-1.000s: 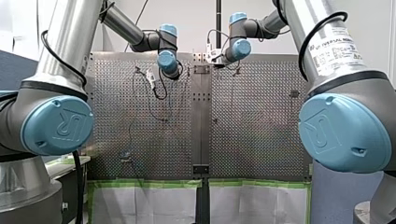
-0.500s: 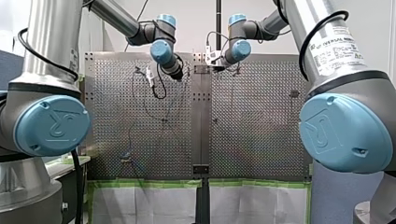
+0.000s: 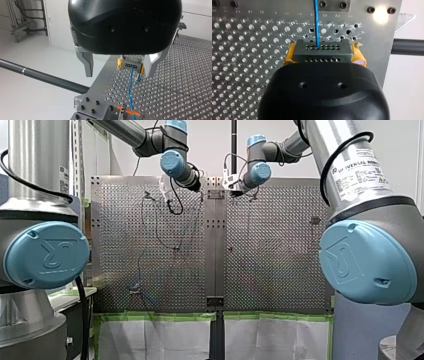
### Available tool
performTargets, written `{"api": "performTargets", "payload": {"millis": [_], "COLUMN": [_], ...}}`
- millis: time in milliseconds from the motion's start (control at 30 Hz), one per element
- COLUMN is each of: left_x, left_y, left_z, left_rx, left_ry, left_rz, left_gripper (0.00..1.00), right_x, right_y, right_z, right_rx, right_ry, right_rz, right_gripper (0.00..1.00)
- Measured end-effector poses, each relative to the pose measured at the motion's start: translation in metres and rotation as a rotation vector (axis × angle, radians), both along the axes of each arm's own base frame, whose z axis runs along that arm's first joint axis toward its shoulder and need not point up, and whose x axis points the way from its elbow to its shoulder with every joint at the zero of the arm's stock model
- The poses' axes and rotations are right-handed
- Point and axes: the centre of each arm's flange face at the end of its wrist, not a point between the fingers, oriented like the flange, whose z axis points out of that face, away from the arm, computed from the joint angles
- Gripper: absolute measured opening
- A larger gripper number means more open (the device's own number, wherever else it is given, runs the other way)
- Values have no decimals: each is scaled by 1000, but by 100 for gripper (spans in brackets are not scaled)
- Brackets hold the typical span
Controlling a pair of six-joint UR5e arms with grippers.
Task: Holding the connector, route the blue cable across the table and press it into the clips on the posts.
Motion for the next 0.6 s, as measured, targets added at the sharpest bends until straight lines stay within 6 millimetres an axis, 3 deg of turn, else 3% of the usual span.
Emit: {"api": "performTargets", "payload": {"millis": [600], "left_x": [1], "left_y": [-74], "left_z": [-10], "left_rx": [46], "left_ry": [45], "left_rz": [-17], "left_gripper": [100], "right_x": [-8], "right_y": [-8], "right_z": [-1], "right_rx": [6], "right_ry": [-8], "right_rz": [-17], "right_gripper": [0]}}
